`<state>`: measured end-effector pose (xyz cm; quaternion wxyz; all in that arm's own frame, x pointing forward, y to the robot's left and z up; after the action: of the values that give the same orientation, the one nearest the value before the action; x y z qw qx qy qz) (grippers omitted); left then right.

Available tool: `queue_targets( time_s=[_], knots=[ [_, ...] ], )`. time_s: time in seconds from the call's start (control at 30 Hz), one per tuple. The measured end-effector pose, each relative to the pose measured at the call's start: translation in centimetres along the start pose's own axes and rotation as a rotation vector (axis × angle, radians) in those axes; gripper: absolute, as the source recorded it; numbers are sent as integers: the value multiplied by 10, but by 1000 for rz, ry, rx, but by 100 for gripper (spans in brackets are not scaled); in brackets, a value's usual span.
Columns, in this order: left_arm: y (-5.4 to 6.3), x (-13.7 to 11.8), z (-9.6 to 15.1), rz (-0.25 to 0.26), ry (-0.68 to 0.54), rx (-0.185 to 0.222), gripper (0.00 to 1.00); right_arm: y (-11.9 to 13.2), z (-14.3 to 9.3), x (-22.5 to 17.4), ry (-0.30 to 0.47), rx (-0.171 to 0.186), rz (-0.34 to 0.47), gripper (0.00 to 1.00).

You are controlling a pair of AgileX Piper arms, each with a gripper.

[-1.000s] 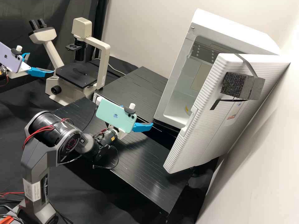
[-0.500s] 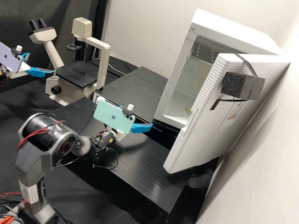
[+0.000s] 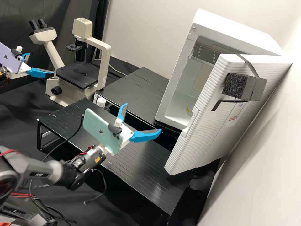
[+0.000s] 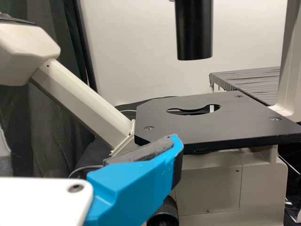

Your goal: Close the incubator door.

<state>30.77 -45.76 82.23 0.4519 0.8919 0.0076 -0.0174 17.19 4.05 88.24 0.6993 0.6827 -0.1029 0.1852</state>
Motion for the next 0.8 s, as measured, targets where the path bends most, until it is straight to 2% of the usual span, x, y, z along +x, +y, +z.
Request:
queue_targets(
  time_s=[0.2,0.3,0.37,0.47,0.6,0.8],
  knots=[
    [0,0,0,0,0,0,100,22,8,-13,-34,-3,110,100],
    [0,0,0,0,0,0,100,29,18,-13,-85,-2,149,100],
    [0,0,0,0,0,0,100,30,24,-12,-116,2,154,100],
    [0,0,0,0,0,0,100,31,36,-9,-170,-11,155,100],
    [0,0,0,0,0,0,100,31,46,2,-204,-6,151,100],
    [0,0,0,0,0,0,100,30,63,21,-265,-22,149,100]
  ],
)
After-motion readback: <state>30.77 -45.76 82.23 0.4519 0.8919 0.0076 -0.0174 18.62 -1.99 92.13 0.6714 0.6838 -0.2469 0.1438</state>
